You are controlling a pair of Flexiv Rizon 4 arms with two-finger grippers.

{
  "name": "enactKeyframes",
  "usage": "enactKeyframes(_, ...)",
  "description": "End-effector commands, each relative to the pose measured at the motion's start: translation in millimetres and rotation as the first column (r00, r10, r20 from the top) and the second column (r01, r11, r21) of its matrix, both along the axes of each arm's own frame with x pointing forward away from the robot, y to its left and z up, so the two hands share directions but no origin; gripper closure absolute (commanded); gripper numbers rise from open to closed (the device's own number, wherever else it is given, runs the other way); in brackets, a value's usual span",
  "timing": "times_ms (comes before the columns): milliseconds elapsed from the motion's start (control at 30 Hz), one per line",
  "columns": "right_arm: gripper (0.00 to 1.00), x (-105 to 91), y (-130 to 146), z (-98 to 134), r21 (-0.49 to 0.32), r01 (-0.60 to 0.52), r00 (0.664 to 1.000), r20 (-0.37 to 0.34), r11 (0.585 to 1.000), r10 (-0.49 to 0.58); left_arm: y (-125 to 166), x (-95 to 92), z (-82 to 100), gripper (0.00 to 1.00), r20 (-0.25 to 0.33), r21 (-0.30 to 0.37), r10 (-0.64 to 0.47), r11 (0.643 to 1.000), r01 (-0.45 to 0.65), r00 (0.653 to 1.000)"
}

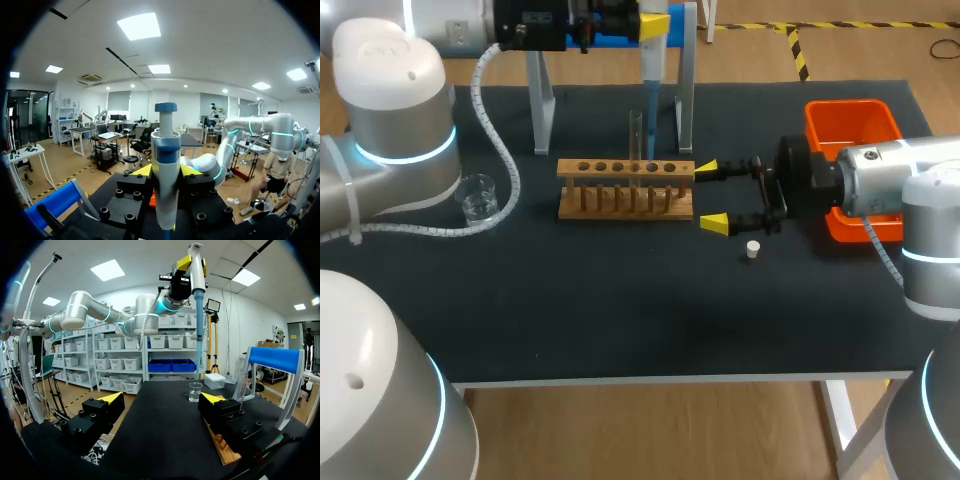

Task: Invert the test tube, pick up the pipette, mount the tip to pipette, aspirate from beaker and dispense into the tube, eject the tip, return the pipette, and cap with the stopper.

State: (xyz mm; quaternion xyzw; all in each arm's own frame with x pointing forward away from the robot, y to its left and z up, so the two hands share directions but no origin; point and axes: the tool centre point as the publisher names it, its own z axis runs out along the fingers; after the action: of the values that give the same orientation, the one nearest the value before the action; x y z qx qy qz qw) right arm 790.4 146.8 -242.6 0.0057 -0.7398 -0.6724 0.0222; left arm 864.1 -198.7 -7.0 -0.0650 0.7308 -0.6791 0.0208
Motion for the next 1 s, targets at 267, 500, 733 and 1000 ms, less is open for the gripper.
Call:
enactKeyframes(267, 0.00, -0.4, -0.7, 0.7, -0.002, 0.000, 1.000, 0.000, 1.000, 0.000, 85.2, -0.7, -10.1, 1.00, 0.028, 0.002, 0.087, 0.996, -0.087, 0.996)
enactKeyframes(500, 0.00, -0.4, -0.7, 0.7, -0.002, 0.000, 1.000, 0.000, 1.000, 0.000, 129.8, 10.0, -17.5, 1.00, 0.045, 0.007, 0.134, 0.991, -0.134, 0.990)
enactKeyframes(733, 0.00, -0.4, -0.7, 0.7, -0.002, 0.000, 1.000, 0.000, 1.000, 0.000, 166.2, 24.1, -29.4, 1.00, 0.053, 0.002, 0.182, 0.983, -0.183, 0.982)
enactKeyframes(1000, 0.00, -0.4, -0.7, 0.7, -0.002, 0.000, 1.000, 0.000, 1.000, 0.000, 199.0, 38.5, -44.3, 1.00, 0.046, 0.001, 0.236, 0.972, -0.236, 0.971)
